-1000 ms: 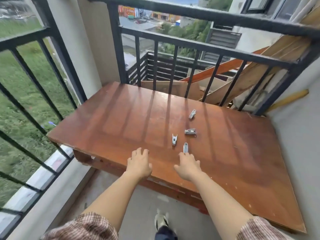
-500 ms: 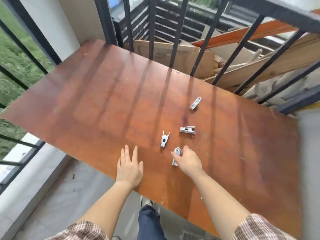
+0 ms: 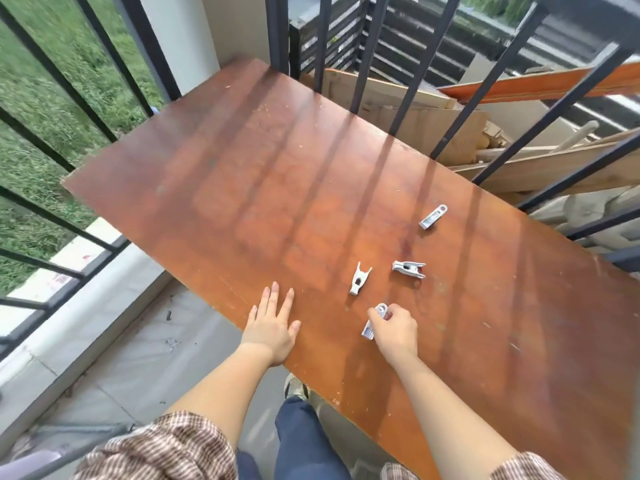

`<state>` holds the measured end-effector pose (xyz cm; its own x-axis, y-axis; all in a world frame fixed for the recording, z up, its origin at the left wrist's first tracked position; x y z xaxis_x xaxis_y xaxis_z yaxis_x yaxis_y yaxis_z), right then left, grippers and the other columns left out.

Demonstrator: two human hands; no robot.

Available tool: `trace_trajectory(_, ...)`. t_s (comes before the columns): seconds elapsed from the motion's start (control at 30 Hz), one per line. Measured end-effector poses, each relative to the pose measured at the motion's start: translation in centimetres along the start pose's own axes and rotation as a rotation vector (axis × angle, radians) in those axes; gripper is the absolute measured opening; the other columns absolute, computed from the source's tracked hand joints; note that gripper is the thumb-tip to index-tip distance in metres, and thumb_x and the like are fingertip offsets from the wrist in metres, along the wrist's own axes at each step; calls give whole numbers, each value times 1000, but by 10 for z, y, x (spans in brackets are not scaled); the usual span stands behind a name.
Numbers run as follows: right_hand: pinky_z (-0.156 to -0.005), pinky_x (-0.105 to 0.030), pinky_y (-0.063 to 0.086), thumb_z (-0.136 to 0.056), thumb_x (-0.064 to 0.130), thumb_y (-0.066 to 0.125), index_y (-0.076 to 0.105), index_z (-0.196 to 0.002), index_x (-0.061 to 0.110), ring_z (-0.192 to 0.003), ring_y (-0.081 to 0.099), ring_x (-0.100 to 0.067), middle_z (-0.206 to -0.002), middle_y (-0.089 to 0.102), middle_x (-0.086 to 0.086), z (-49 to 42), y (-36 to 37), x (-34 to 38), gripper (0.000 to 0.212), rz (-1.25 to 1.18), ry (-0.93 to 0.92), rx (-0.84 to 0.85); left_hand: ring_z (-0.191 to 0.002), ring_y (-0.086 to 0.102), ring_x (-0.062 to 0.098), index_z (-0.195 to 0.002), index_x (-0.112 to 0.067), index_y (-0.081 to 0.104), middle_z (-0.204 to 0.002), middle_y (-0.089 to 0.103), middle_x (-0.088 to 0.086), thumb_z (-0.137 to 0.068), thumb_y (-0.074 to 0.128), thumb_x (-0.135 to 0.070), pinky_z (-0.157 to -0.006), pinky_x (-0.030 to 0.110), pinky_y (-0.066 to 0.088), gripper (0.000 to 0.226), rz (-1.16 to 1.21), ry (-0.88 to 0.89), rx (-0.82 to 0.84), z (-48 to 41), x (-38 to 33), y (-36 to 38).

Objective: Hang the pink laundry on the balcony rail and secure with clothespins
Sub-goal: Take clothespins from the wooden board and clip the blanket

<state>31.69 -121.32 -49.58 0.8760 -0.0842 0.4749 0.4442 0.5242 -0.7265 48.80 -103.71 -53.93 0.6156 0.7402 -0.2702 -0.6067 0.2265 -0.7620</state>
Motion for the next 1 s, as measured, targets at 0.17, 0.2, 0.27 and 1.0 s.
trace_trajectory(0.17, -58, -35, 37, -73, 25, 66, 34, -54, 14, -63, 50, -33, -54, 43, -5, 35, 28, 29, 39, -113, -41, 35, -147, -9, 23, -152, -23, 5, -160, -7, 6, -100, 26, -40, -120, 40, 6, 58, 147, -45, -37, 23, 24, -22)
trace_trajectory(0.2, -58, -34, 38, -72, 24, 67, 34, -52, 15, -64, 51, -33, -54, 44, -5, 44, 38, 38, 40, -128, -53, 53, -147, -8, 23, -152, -23, 7, -160, -6, 6, -100, 28, -38, -120, 40, 7, 58, 208, -66, -68, 35, 36, -24)
trace_trajectory(0.27, -58, -33, 35, -73, 22, 69, 35, -52, 15, -63, 50, -30, -55, 46, -4, 63, 63, 59, 41, -127, -75, 111, -147, -6, 23, -151, -24, 11, -160, -4, 4, -100, 31, -36, -117, 43, 11, 57, 317, -151, -99, 62, 71, -23)
trace_trajectory(1.0, -50, -19, 55, -71, -8, 76, 48, -101, -4, -51, 69, -20, -88, 64, -22, 468, 364, 274, 42, -230, -358, 1224, -147, 1, 29, -133, -12, 48, -155, 21, 14, -92, 41, -21, -115, 49, -10, 42, -319, -637, -519, 429, 410, -134)
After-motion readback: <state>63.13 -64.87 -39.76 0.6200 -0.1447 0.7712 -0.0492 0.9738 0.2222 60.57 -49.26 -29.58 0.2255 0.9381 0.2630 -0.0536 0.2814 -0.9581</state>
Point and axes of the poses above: each hand's wrist, its own z-axis away from the middle knuckle, its own y-axis out of the palm, x = y × z, the point moved 8 cm from there along -z, towards the middle knuckle
